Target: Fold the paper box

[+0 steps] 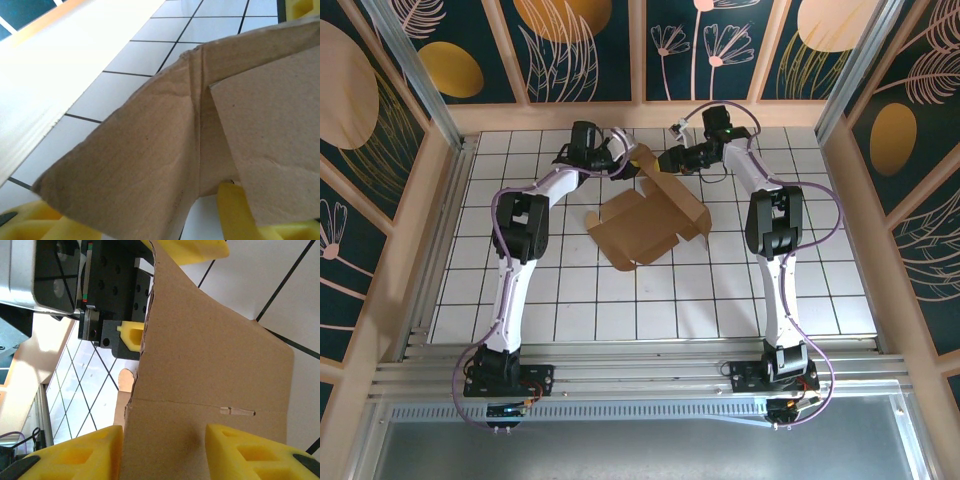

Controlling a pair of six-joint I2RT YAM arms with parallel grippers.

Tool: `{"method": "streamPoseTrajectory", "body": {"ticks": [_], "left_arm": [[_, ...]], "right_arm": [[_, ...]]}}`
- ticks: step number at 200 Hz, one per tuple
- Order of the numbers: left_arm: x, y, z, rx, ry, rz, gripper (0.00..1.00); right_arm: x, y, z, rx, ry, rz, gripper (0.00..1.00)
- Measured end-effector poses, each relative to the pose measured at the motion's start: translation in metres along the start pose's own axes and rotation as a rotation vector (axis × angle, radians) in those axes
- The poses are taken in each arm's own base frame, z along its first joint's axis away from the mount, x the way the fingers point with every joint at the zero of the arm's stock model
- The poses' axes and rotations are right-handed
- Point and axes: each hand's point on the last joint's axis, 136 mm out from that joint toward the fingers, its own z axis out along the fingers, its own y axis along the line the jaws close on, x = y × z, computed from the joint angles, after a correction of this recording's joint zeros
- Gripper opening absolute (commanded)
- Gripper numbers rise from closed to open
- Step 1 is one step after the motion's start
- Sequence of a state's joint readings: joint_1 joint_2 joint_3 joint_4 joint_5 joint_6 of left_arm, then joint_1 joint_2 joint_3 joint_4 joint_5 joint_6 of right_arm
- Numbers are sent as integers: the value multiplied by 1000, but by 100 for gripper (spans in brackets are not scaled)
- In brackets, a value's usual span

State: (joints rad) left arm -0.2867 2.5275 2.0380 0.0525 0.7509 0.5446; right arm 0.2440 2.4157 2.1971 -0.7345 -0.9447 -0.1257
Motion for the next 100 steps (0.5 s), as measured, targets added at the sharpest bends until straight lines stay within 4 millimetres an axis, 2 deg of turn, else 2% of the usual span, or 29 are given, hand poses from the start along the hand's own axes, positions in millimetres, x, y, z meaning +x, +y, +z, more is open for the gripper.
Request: {"method": "streamPoseTrajectory", "body": {"ticks": [37,53,79,100], "left_arm": [[10,-1,-2,6,78,-62,60],[12,3,0,-3,102,-74,55],[11,10,8,-8,114,-62,34],[14,3,13,7,132,-69,8]], "right_arm": [[0,1,0,0,1,-1,47],[0,1,1,0,1,-1,47],[0,1,1,0,2,-2,47],[1,2,2,-1,4,-3,47]]}}
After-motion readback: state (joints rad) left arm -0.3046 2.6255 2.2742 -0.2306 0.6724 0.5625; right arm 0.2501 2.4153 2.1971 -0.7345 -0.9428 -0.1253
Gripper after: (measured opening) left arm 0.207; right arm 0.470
